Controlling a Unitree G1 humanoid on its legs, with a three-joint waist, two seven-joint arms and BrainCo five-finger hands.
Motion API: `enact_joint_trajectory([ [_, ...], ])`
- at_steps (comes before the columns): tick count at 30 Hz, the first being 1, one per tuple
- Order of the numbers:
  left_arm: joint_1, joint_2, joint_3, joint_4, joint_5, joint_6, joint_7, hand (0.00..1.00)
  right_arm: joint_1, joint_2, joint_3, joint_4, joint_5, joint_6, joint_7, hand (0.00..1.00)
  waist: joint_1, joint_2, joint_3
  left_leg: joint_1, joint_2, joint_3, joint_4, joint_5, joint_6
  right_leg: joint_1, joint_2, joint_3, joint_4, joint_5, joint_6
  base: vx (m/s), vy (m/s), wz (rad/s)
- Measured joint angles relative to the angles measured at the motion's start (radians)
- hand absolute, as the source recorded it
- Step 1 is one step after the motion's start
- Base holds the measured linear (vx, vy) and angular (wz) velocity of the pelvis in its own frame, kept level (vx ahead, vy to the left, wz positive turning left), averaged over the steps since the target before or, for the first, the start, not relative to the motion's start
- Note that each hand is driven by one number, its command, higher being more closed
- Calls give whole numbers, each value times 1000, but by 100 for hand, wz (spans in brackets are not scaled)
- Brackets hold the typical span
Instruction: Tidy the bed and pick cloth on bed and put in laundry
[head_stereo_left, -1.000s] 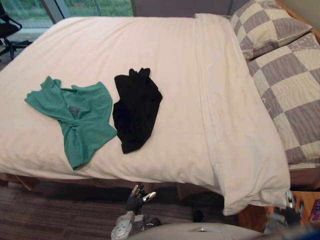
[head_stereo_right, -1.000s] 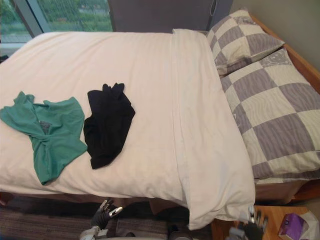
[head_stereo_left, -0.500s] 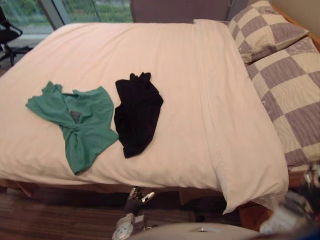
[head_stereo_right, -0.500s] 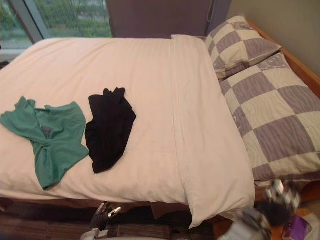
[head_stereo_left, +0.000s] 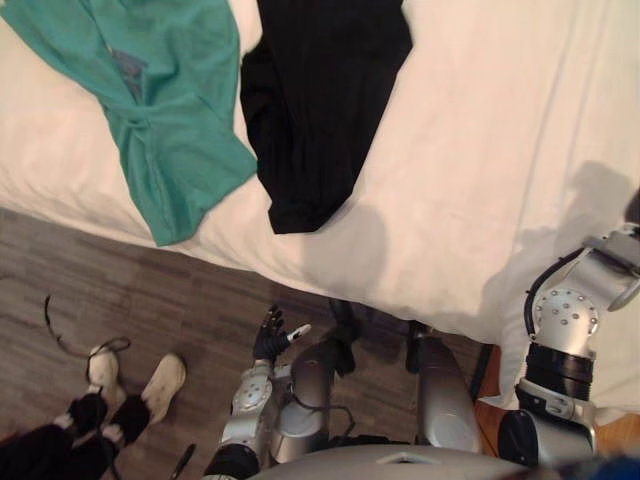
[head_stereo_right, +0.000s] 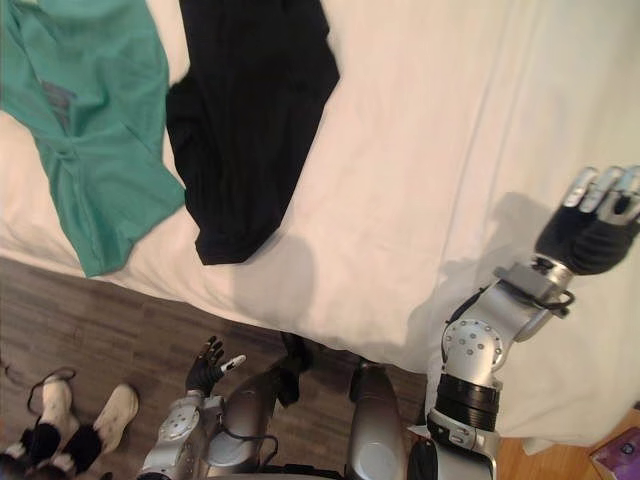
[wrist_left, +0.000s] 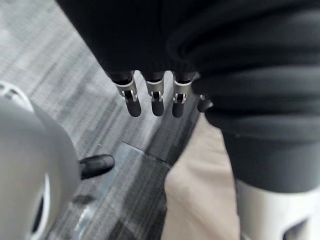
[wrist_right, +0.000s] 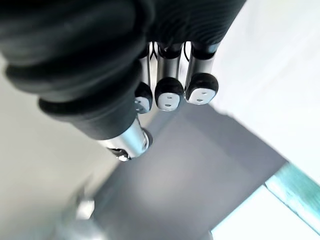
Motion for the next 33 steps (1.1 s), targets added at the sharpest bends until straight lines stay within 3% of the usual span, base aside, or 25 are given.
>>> enact_joint_trajectory([
  [1,-7,-8,10,2,0,-7,2,0,3,3,-22,4,24,-13,10,100,-1,9,9,-7,1,0,3,0,0,-22,4,14,4,-11,2,69,-49,4],
  [3,-40,-33,40,4,-7,-47,23,0,32,18,-93,33,145,-71,60,100,-16,13,29,-47,-18,28,35,-11,6,-56,-6,79,-185,55,13,81,-100,11],
  [7,-55,-76,60,17,-30,-89,28,0,71,35,-89,83,260,-85,156,100,-57,32,40,-75,19,89,109,-13,-3,-64,14,107,-195,77,10,149,-90,-36],
  [8,-66,-88,60,24,-40,-111,13,0,102,32,-95,112,309,-90,201,100,-63,31,41,-81,21,109,98,-53,-41,-50,11,118,-191,77,9,137,-26,-14],
  [9,-71,-93,62,24,-44,-133,6,0,121,31,-113,151,352,-90,236,100,-75,32,40,-77,6,106,-29,-38,-57,-42,8,121,-183,76,9,125,-4,-12],
  [10,-72,-94,64,24,-50,-141,-1,0,130,30,-121,170,370,-89,249,100,-76,33,39,-76,0,105,-103,-1,-60,-41,9,119,-174,75,9,79,46,-20],
  [11,-68,-99,86,31,-69,-152,-12,0,148,27,-136,209,399,-80,271,100,-71,36,38,-76,10,109,-180,198,-53,-38,25,118,-143,51,18,60,55,-26],
  [15,-64,-113,148,48,-132,-153,-34,0,205,37,-199,320,451,-49,313,100,-79,22,33,-53,-10,110,-141,163,-26,-23,-3,120,-100,27,25,145,44,20],
  [17,-48,-114,216,49,-166,-153,-60,0,229,45,-203,392,454,8,326,100,-81,-3,20,-23,-5,133,-109,135,-12,34,-5,122,-122,28,26,187,2,-18],
  [21,-36,-117,264,116,-185,-161,-69,0,278,48,-188,457,416,95,314,100,-97,-28,1,22,10,151,-92,116,-26,83,0,132,-136,28,26,176,-41,-22],
  [24,-24,-118,299,152,-186,-164,-67,0,340,54,-190,507,334,156,227,100,-100,-55,-34,50,21,165,-92,106,-36,129,11,132,-179,29,27,187,-54,-10],
  [29,34,-113,331,175,-173,-165,-51,0,382,84,-188,611,273,212,144,100,-101,-91,-85,125,47,190,-91,62,-64,201,36,132,-203,29,27,157,-15,-18],
  [33,57,-89,329,227,-134,-165,-48,0,439,94,-190,682,193,257,96,100,-99,-97,-138,154,59,193,-59,51,-78,220,39,131,-166,31,27,148,-26,-8],
])
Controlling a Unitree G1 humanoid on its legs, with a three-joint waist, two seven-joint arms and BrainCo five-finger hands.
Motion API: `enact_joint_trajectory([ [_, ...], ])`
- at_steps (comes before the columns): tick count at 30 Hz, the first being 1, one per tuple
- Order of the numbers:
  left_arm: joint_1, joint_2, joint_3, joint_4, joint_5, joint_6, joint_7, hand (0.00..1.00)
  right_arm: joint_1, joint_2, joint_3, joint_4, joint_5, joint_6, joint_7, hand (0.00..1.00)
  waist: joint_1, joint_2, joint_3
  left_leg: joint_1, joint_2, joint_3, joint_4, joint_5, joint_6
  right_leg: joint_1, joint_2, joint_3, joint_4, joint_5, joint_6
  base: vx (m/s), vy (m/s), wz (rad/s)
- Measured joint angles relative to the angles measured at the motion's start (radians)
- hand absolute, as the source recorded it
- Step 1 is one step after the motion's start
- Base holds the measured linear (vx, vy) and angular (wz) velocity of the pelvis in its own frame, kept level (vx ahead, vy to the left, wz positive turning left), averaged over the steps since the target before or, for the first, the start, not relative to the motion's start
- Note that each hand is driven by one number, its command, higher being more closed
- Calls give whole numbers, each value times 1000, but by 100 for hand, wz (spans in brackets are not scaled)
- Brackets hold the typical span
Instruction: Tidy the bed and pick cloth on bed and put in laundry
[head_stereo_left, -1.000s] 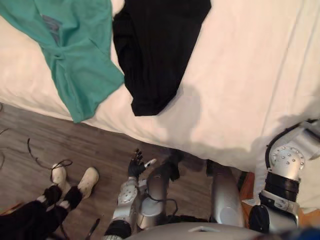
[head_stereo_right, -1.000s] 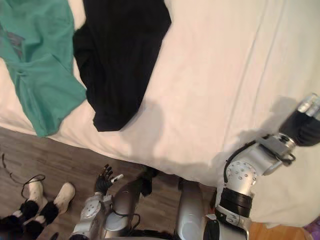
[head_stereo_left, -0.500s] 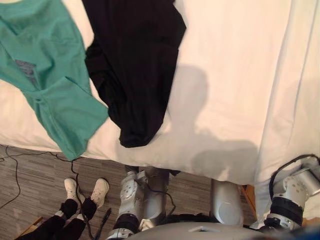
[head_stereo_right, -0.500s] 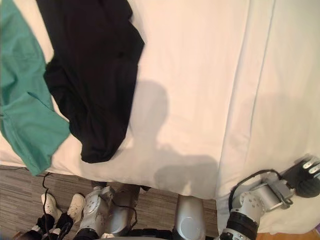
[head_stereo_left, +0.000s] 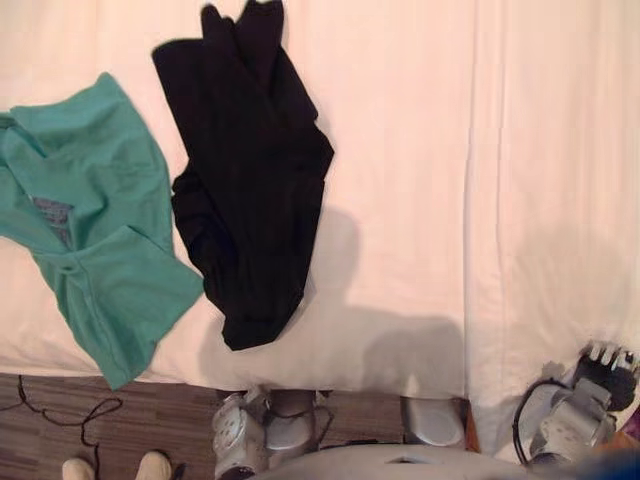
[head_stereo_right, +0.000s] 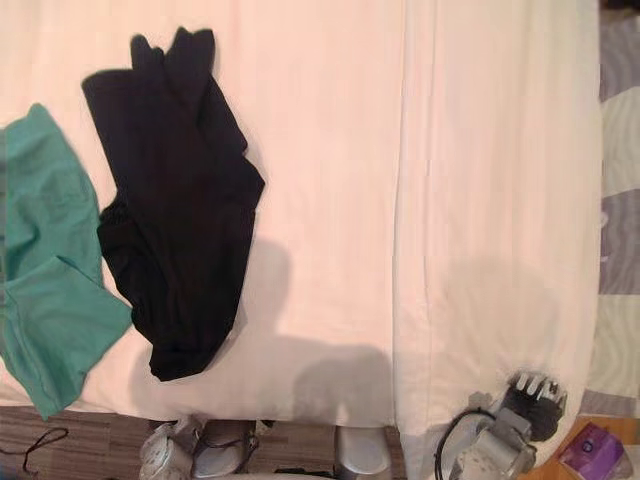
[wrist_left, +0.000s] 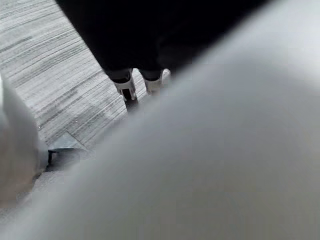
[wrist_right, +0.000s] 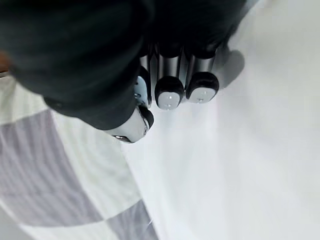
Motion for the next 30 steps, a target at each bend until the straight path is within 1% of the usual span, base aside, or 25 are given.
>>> enact_joint_trajectory([
  [1,4,5,0,15,0,1,0,0,6,0,0,9,-10,12,-7,100,7,-2,-11,8,5,8,5,0,-1,-1,5,0,5,8,0,125,-47,-64],
  [3,14,8,1,47,-2,3,-1,0,6,-1,2,27,-80,73,-31,100,35,2,-16,51,40,48,48,-2,-2,-36,34,0,76,44,-12,53,-70,-110],
  [4,19,7,4,53,-2,3,-1,0,9,0,2,32,-98,89,-42,100,30,11,-18,56,46,47,58,-3,-3,-32,33,-2,56,25,-19,-26,-109,-69],
  [5,38,6,4,67,-3,5,-2,0,48,7,2,57,-141,116,-72,100,11,11,-41,67,41,47,71,-18,-10,39,24,-14,-96,67,-40,-37,-98,-14],
  [6,41,4,5,79,-3,6,-2,0,67,8,1,78,-152,124,-82,100,4,17,-48,71,40,47,74,-35,-14,70,20,-27,-126,61,-38,-55,-113,-10],
  [7,42,-18,5,116,0,7,-5,0,95,13,-10,195,-216,163,-138,0,-1,62,-75,92,57,49,60,-68,-35,87,39,-45,-149,54,-32,-53,-78,-14],
  [9,41,-20,-7,129,1,9,-8,0,110,31,-13,244,-257,188,-165,0,-1,76,-84,113,58,49,44,-69,-36,95,47,-51,-144,53,-30,-77,-69,-20],
  [10,42,-20,-9,136,3,11,-8,0,139,64,-1,275,-311,223,-194,0,-1,79,-92,149,53,45,22,-73,-42,119,49,-53,-141,31,-31,-131,-63,-12],
  [11,46,-20,-9,137,8,13,-7,0,161,87,11,291,-347,243,-210,0,0,78,-106,168,49,40,7,-89,-52,131,48,-57,-135,1,-34,-174,-57,-1],
  [12,53,-18,-10,136,25,16,-7,0,169,91,37,334,-387,276,-231,0,-1,71,-128,182,39,26,-14,-92,-51,137,44,-73,-125,-13,-34,-195,-34,19],
  [14,75,-14,-16,131,62,19,-8,0,198,88,89,342,-528,308,-234,0,1,51,-182,190,22,13,-42,-75,-45,141,29,-92,-119,-25,-26,-168,-6,28],
  [16,96,-4,-34,118,81,34,-8,0,207,86,136,339,-610,320,-234,0,2,39,-216,199,8,-5,-67,-66,-39,146,20,-105,-123,-27,-23,-99,20,25],
  [18,109,11,-48,103,122,74,-9,0,206,83,222,334,-768,318,-231,0,13,16,-251,245,-17,-20,-127,-41,-34,185,8,-121,-135,-27,-22,-100,60,21],
  [19,111,14,-50,102,132,83,-9,0,206,82,230,330,-783,316,-230,0,19,16,-259,248,-22,-25,-133,-38,-34,190,4,-128,-136,-27,-22,-69,73,24],
  [20,111,20,-55,92,160,112,-14,0,205,75,257,327,-839,305,-234,0,24,11,-273,254,-35,-38,-149,-36,-32,200,-9,-146,-130,-33,-17,-40,53,35],
  [21,111,27,-55,80,177,137,-32,0,204,70,273,327,-885,298,-238,0,27,6,-273,258,-48,-59,-150,-39,-29,201,-20,-162,-99,-57,-21,-25,47,40],
  [22,110,31,-58,73,185,146,-40,0,201,69,280,327,-897,296,-241,0,28,1,-272,259,-54,-64,-148,-40,-27,197,-26,-164,-81,-69,-24,-1,19,43],
  [23,107,50,-86,40,187,175,-57,0,194,69,299,326,-920,293,-248,0,30,-15,-271,254,-70,-79,-133,-48,-18,175,-49,-167,-19,-108,-33,59,21,38],
  [24,106,62,-96,16,188,198,-75,0,177,68,311,328,-939,294,-251,0,32,-27,-266,250,-82,-89,-108,-60,-9,162,-69,-169,16,-127,-34,74,23,34],
  [25,106,66,-102,7,187,208,-80,0,172,68,312,331,-941,294,-252,0,32,-28,-264,243,-83,-92,-94,-67,-6,160,-77,-175,22,-127,-35,99,12,33],
  [26,99,80,-125,-3,181,226,-91,0,155,65,312,332,-946,295,-255,0,31,-27,-255,193,-67,-112,5,-110,-3,158,-89,-190,27,-125,-31,71,4,31],
  [27,86,80,-124,-32,168,239,-92,0,132,53,315,331,-961,295,-257,0,30,-25,-221,130,-29,-121,174,-184,5,159,-90,-199,50,-120,-16,52,0,27],
  [28,81,76,-124,-40,156,240,-90,0,123,43,323,331,-961,295,-257,0,29,-16,-205,108,-8,-128,241,-215,6,158,-89,-206,63,-124,-10,22,36,20],
  [29,61,60,-122,-56,104,240,-73,0,101,15,342,328,-962,298,-258,0,29,11,-162,33,50,-156,426,-277,14,154,-90,-222,115,-145,13,12,109,6],
  [30,48,52,-124,-67,59,240,-58,0,81,-6,357,330,-961,310,-264,0,32,24,-139,-29,92,-168,550,-281,18,138,-93,-226,138,-149,17,10,130,2],
])
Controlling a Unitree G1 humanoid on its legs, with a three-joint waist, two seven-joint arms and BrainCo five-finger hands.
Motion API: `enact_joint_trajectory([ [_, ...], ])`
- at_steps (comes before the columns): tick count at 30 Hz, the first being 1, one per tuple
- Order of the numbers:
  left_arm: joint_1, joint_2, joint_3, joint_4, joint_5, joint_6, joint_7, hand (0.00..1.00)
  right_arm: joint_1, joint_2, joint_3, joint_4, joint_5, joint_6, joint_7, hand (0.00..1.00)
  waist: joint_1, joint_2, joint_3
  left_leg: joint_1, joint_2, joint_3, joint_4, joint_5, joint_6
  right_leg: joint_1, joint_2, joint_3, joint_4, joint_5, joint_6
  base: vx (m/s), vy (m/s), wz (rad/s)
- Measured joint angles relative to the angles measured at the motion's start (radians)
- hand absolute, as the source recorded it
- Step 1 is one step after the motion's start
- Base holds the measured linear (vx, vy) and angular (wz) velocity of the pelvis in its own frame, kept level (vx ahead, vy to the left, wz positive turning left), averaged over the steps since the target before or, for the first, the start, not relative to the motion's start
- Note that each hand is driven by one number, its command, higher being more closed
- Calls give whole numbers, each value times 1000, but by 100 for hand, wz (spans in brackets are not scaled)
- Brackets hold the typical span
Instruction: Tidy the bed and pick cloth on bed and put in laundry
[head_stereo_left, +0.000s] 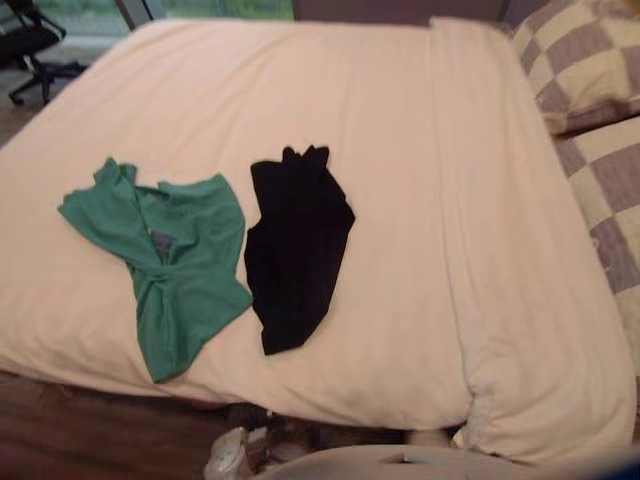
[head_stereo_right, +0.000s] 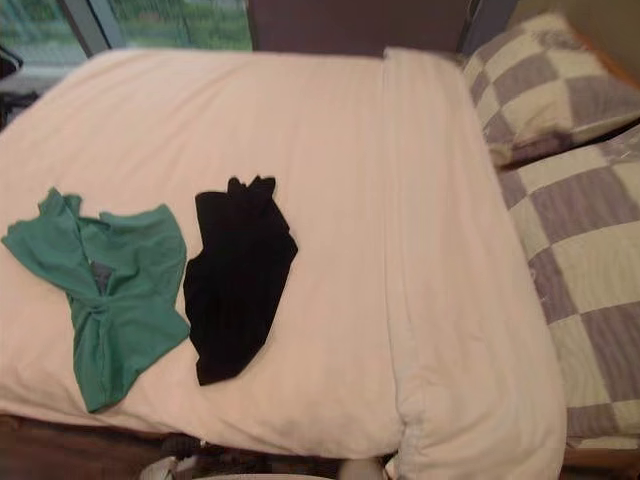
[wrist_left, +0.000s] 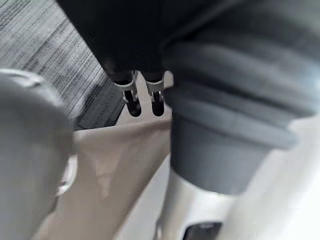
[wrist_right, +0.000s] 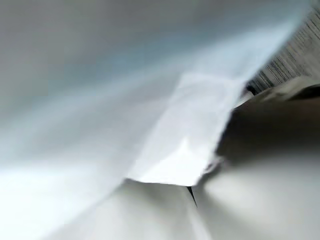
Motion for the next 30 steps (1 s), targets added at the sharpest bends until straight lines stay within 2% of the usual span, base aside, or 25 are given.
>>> enact_joint_trajectory([
  [3,-5,3,-10,-12,-49,-5,39,0,-6,-3,11,-21,2,0,1,0,-6,-5,29,-26,4,0,74,13,22,-17,-32,-5,48,-15,20,-33,108,-12],
  [4,-4,8,-25,-27,-64,-13,59,0,-6,-1,12,-22,4,-7,6,0,-12,-16,35,-22,-19,-7,64,14,23,-35,-58,-5,85,-23,22,-133,84,10],
  [5,-4,10,-37,-41,-81,-26,74,0,-5,7,15,-18,4,-19,16,0,-25,-33,44,-2,-64,-31,12,11,23,-42,-93,-5,110,-27,23,-163,93,22],
  [6,-4,17,-37,-44,-87,-34,84,0,-1,15,17,-15,4,-19,18,0,-36,-57,50,12,-80,-36,-7,-9,27,-43,-112,-9,113,-28,25,-223,132,38],
  [7,1,1,-37,-62,-116,-49,103,0,11,17,17,-3,5,-29,22,0,-41,-62,44,23,-43,-41,101,-73,96,-52,-130,-18,133,-33,19,-238,148,18],
  [9,27,-2,-37,-86,-130,-71,116,0,10,16,21,11,0,-38,20,0,-32,-67,35,64,54,-104,209,-124,33,-67,-126,15,154,-35,29,-227,218,-18],
  [10,41,-6,-35,-85,-145,-88,132,0,7,15,27,20,-5,-50,15,0,-33,-70,24,128,149,-162,162,-128,2,-93,-126,62,166,-24,47,-188,314,-32],
  [11,50,-8,-35,-85,-150,-103,141,0,8,15,30,26,-9,-54,10,0,-31,-73,11,155,188,-193,101,-102,-3,-120,-130,96,170,-13,64,-197,365,-22],
  [12,56,-12,-35,-85,-150,-111,146,0,9,14,30,27,-11,-56,8,0,-31,-70,3,171,200,-205,58,-68,3,-133,-135,108,169,-4,76,-158,392,-21],
  [13,67,-27,-27,-85,-150,-128,152,0,10,10,28,28,-17,-61,2,0,-32,-59,-16,214,205,-240,-31,11,-20,-166,-145,143,165,19,106,-203,563,-46],
  [14,56,-45,-1,-81,-158,-140,172,0,-2,10,17,40,-17,-62,-2,0,-28,-76,-10,234,131,-255,-30,-48,-98,-175,-172,203,122,61,130,-281,813,-64],
  [15,70,-47,32,-72,-187,-147,190,0,13,32,-6,42,-30,-71,-1,0,-35,-76,-17,210,83,-277,59,-116,-109,-135,-200,255,18,165,105,-223,595,-55],
  [16,72,-48,34,-71,-191,-147,191,0,15,35,-10,41,-38,-72,0,0,-35,-75,-17,211,82,-275,64,-127,-113,-132,-202,257,8,181,102,-226,572,-60],
  [17,82,-58,54,-42,-222,-147,200,0,34,35,-46,37,-84,-82,0,0,-36,-45,-30,226,85,-249,87,-211,-160,-118,-209,250,-55,272,93,-191,486,-88],
  [18,73,-54,66,17,-238,-144,208,0,28,19,-56,41,-133,-92,1,0,-28,-21,-31,261,90,-175,87,-272,-174,-120,-218,199,-111,370,4,-244,591,-110],
  [19,81,-55,80,32,-239,-145,210,0,29,18,-54,43,-144,-93,3,0,-21,-24,-33,281,87,-140,79,-272,-165,-127,-225,155,-107,387,-35,-270,601,-150],
  [20,112,-54,103,56,-260,-146,216,0,35,17,-55,46,-182,-108,22,0,-4,-24,-42,342,85,-55,33,-259,-151,-145,-219,5,-12,352,-38,-228,447,-141],
  [21,125,-46,98,68,-260,-146,225,0,35,15,-57,68,-229,-137,55,0,-5,-22,-54,354,84,-18,-21,-228,-141,-137,-185,-119,78,293,-15,-176,343,-124],
  [22,121,-38,94,76,-260,-146,226,0,32,14,-56,78,-243,-146,65,0,-5,-24,-56,353,81,-6,-46,-212,-137,-135,-167,-158,107,268,-13,-65,204,-77],
  [23,111,-22,82,88,-256,-146,229,0,15,11,-43,116,-272,-158,89,0,-4,-33,-63,344,54,20,-134,-156,-127,-129,-103,-212,157,170,-8,-12,152,-41],
  [24,88,-12,80,96,-252,-145,233,0,6,2,-10,135,-282,-164,104,0,-17,-35,-66,324,21,24,-227,-93,-114,-109,-15,-194,148,94,7,-7,165,-25],
  [25,79,-11,80,96,-250,-145,233,0,6,-3,6,140,-283,-167,109,0,-25,-33,-68,316,7,20,-267,-67,-109,-97,16,-173,125,69,13,23,73,50],
  [26,59,-1,71,97,-219,-145,233,0,5,-14,36,150,-288,-176,117,0,-58,-33,-71,301,-41,-23,-361,-1,-94,-40,74,-91,18,19,-4,28,38,105],
  [27,16,-2,41,100,-173,-139,233,0,1,-32,44,166,-289,-190,120,0,-67,-15,-69,292,-73,-79,-415,45,-80,-17,75,-72,-31,37,-39,26,38,118],
  [30,-37,-2,-13,90,-74,-125,224,0,13,-50,67,194,-270,-201,122,0,-73,3,-85,286,-97,-203,-467,108,-70,39,59,-45,-58,37,-39,65,9,142],
])
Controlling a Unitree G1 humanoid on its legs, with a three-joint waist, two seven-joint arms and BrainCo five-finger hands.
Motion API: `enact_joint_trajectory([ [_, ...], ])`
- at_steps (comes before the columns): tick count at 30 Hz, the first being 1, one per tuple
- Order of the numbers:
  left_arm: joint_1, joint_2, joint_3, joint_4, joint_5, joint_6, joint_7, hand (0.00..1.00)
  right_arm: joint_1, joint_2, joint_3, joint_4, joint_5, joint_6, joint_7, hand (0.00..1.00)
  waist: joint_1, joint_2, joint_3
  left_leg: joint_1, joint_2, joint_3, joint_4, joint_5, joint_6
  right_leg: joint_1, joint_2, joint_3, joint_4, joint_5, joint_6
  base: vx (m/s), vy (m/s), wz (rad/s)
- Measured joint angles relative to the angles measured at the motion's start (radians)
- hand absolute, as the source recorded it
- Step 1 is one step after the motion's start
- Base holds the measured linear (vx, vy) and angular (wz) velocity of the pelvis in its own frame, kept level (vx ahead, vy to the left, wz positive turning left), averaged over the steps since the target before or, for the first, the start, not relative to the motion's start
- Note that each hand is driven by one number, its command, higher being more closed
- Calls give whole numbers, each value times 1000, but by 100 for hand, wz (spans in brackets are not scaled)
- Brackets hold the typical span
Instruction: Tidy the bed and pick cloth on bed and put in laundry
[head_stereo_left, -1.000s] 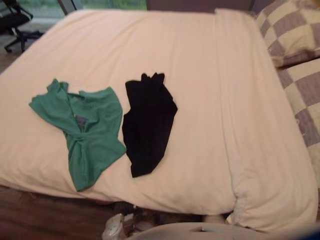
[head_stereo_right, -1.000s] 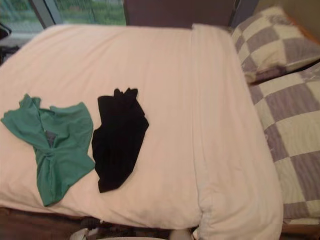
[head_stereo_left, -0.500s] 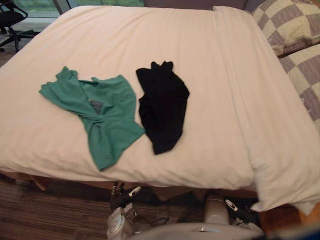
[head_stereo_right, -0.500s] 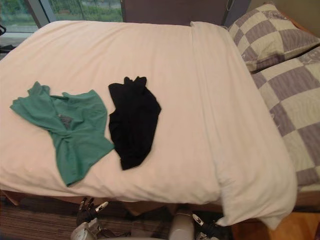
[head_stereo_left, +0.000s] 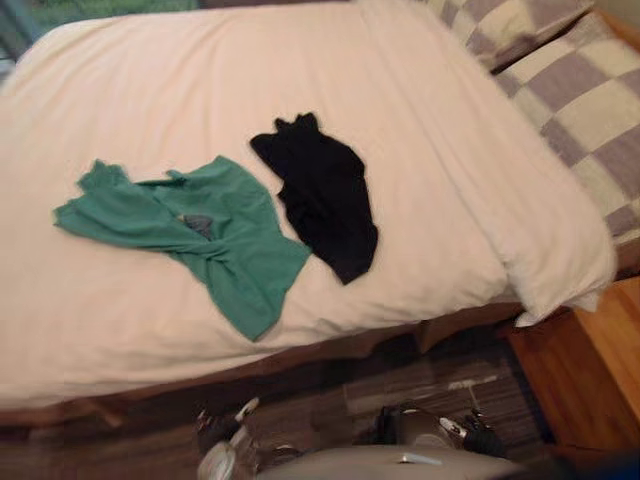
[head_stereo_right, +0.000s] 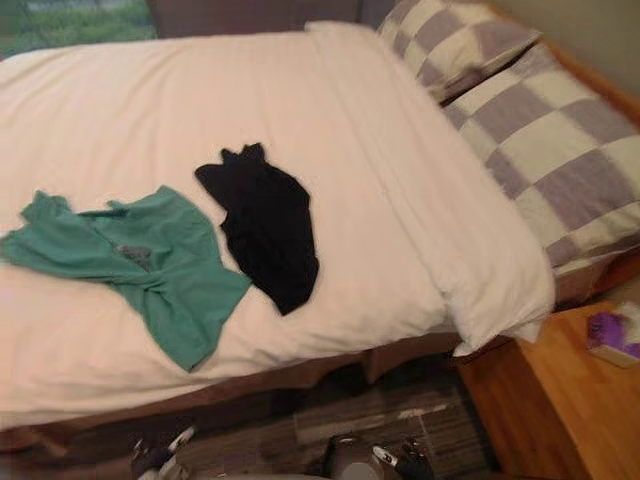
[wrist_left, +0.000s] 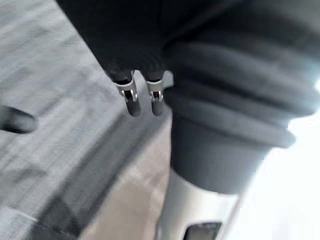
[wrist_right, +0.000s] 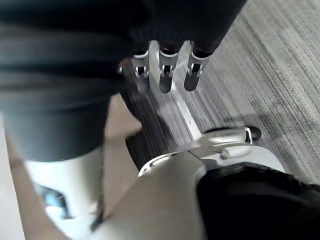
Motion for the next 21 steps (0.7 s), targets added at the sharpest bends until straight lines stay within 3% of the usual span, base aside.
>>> enact_joint_trajectory([
  [3,-11,-2,-19,-19,109,32,10,0,-3,-20,58,1,26,9,8,0,24,-12,-14,-8,0,-29,6,41,-1,51,-21,-51,-25,-3,-4,31,-42,89],
  [4,12,-3,-18,-18,114,47,9,0,-7,-22,82,-25,15,19,11,0,37,-20,-15,-59,-2,14,103,51,7,57,-47,-71,-18,-10,-8,-60,-57,37],
  [6,24,-8,-18,-20,114,47,6,0,-6,-21,88,-46,12,24,11,0,33,-19,-9,-98,6,31,193,53,9,78,-60,-89,-32,-11,-7,-51,-39,30],
  [9,52,-31,1,-58,187,37,5,0,4,-44,117,-91,-11,46,10,0,36,-12,16,-207,68,64,476,81,-2,139,-79,-106,-62,-35,-1,-75,4,16],
  [11,57,-35,-5,-60,249,12,17,0,10,-49,124,-115,-11,54,10,0,39,-3,11,-213,111,108,529,59,25,146,-85,-106,-62,-35,0,-109,70,-11],
  [12,63,-38,-7,-58,285,2,26,0,16,-49,124,-136,-11,55,10,0,34,3,8,-206,147,131,495,32,35,141,-88,-98,-58,-32,8,-97,112,-18],
  [16,78,-37,-5,-55,297,-15,28,0,11,-45,122,-143,-9,66,13,0,34,-9,10,-128,173,126,209,39,37,100,-148,-34,-32,-17,51,6,256,-27],
  [17,81,-37,-4,-55,314,-28,28,0,3,-44,116,-142,-10,69,13,0,32,-12,12,-100,184,116,146,55,42,97,-175,-16,-30,-11,80,30,428,-22],
  [19,95,-43,-4,-55,331,-58,28,0,10,-49,99,-141,-12,68,19,0,35,7,10,-56,210,118,48,148,95,98,-212,18,-28,-7,143,37,484,-20],
  [20,100,-55,-3,-51,336,-70,29,0,8,-62,94,-135,-18,69,22,0,34,34,13,-26,209,111,32,144,17,97,-232,41,-19,-10,192,56,562,-19],
  [21,95,-47,13,-48,344,-78,29,0,-3,-45,82,-113,-35,70,25,0,31,7,11,-28,156,134,62,96,-51,102,-278,95,-23,-7,204,56,539,-14],
])
